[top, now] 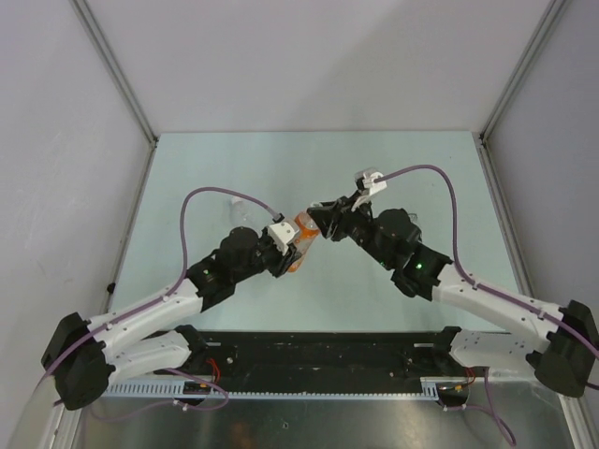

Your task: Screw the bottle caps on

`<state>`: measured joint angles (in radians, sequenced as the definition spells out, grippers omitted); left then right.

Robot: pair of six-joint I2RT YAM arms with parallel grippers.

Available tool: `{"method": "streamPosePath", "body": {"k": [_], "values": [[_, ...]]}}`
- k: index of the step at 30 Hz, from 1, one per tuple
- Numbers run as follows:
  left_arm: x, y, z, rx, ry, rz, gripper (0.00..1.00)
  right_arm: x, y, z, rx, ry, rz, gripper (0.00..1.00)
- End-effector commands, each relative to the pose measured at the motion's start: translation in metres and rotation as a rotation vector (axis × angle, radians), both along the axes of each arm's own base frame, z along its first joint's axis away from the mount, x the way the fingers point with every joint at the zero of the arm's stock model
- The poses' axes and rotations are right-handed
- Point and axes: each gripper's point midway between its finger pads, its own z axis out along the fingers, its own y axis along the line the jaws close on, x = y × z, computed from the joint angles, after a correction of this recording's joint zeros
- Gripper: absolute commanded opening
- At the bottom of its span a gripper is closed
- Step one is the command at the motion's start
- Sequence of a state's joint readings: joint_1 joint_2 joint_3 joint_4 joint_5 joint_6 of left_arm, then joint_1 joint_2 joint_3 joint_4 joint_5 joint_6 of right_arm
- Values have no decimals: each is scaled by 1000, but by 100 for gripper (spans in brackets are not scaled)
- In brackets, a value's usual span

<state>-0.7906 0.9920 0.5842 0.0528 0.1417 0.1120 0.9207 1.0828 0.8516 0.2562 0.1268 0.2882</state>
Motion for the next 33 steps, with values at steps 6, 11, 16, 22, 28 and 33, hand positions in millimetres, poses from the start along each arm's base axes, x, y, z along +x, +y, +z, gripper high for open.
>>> {"method": "streamPosePath", "body": {"k": [6,11,16,22,28,33], "values": [[42,-5,114,-323,-275,290,0,29,0,-61,76,262,-257,26],[33,-7,88,-283,-253,239,0,23,9,-41,125,221,-184,33],[25,-7,64,-268,-214,213,0,16,9,-12,181,155,-138,48],[12,-9,52,-267,-201,147,0,8,-2,6,140,89,-118,87],[-8,-14,45,-269,-203,34,0,-24,-7,25,11,-85,59,99],[-21,-11,43,-282,-210,-19,0,-71,-25,46,-20,-192,241,99]]}}
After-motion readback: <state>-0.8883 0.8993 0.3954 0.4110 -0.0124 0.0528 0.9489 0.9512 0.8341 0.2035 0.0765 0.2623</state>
